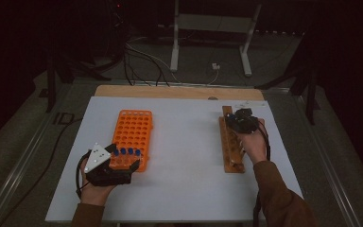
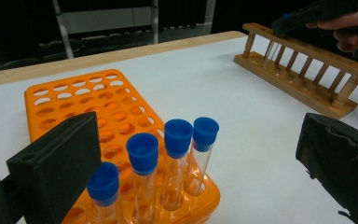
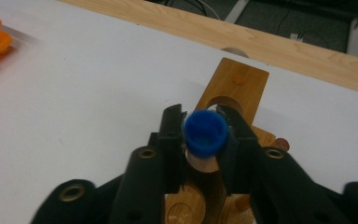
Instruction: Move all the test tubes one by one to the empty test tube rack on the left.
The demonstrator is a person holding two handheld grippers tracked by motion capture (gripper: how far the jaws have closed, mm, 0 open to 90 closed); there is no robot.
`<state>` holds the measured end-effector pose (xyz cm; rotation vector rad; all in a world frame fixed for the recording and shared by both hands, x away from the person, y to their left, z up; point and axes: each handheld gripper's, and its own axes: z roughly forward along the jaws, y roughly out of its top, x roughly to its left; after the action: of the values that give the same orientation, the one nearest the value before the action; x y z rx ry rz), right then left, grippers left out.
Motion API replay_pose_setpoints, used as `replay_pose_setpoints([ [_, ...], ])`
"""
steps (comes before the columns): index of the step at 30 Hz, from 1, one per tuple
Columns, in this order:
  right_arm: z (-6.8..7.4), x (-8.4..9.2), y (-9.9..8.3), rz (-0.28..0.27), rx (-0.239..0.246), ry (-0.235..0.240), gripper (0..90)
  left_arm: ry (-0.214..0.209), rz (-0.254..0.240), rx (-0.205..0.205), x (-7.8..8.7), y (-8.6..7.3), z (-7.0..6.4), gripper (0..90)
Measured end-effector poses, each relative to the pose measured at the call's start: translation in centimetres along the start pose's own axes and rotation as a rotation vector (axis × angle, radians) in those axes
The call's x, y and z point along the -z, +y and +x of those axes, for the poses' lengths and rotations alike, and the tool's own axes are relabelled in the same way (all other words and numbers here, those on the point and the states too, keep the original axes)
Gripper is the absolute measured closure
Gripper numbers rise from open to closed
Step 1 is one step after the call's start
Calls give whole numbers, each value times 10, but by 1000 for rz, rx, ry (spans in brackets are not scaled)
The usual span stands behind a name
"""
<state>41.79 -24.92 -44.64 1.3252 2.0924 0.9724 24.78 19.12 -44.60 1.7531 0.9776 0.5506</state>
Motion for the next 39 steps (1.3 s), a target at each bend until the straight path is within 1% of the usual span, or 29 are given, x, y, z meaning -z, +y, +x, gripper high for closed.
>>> replay_pose_setpoints([
  [1,0,0,-1,-1,3,-3,752,0,0,1,0,0,0,7],
  [5,-1,2,-3,-6,-19,-5,756,1,-1,-2,0,0,-1,7],
  [11,0,3,-3,-3,-9,-28,761,0,-1,-3,0,0,-1,7],
  [18,1,13,3,-44,-17,-30,762,-1,1,-1,0,0,-1,7],
  [22,5,20,6,-57,0,-35,761,-1,0,-2,0,1,-1,7],
  [26,4,28,11,-68,-5,-23,761,-5,3,-1,-1,0,-2,7],
  [32,3,42,19,-86,12,-16,761,-6,2,0,-1,1,-3,7],
  [37,5,56,30,-106,44,-6,760,-11,-3,0,-1,2,-4,11],
  [39,8,61,33,-105,56,2,760,-11,-3,-2,-1,3,-5,11],
])
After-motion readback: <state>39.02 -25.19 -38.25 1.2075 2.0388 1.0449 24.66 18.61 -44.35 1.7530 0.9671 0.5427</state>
